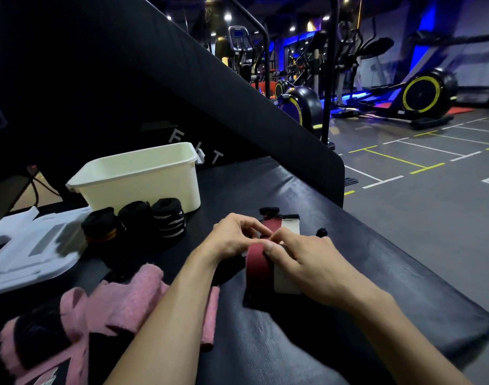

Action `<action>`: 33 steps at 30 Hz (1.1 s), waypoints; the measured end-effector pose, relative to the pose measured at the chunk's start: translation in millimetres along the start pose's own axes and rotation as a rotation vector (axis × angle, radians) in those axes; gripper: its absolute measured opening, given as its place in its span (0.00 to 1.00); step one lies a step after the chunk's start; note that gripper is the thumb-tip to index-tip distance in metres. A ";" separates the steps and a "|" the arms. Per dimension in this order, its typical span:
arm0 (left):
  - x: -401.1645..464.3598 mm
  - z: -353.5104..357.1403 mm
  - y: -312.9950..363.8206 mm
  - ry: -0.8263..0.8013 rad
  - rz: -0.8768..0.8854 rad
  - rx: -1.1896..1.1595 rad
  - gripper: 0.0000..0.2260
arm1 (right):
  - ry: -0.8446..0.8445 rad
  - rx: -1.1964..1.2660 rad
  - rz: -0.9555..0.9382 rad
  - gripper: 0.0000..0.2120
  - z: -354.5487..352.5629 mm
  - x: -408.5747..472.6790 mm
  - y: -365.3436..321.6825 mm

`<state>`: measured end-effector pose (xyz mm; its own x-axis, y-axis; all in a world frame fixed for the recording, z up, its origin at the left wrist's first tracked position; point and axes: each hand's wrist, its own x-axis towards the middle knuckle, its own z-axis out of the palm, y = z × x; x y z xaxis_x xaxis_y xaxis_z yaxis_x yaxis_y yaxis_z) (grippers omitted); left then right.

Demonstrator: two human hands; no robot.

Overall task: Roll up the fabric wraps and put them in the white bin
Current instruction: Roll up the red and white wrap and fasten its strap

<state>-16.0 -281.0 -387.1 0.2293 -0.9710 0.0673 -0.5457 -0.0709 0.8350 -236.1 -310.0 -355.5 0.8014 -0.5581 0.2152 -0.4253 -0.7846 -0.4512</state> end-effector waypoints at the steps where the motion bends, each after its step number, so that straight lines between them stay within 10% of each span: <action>1: 0.3 0.5 -1.1 0.003 -0.012 -0.016 0.20 | 0.015 -0.004 0.024 0.17 1.6 1.9 -0.4; 17: -1.1 1.2 -4.1 0.031 -0.026 -0.023 0.14 | 0.523 -0.292 -0.136 0.06 21.3 2.2 -14.3; 33: -8.3 -2.9 7.1 0.019 0.028 -0.086 0.03 | 0.150 -0.291 -0.061 0.41 15.1 3.6 9.1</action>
<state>-19.4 -272.7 -380.1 0.2304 -0.9679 0.1009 -0.4807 -0.0230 0.8766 -230.7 -315.1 -372.0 0.7676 -0.5240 0.3691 -0.4979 -0.8501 -0.1716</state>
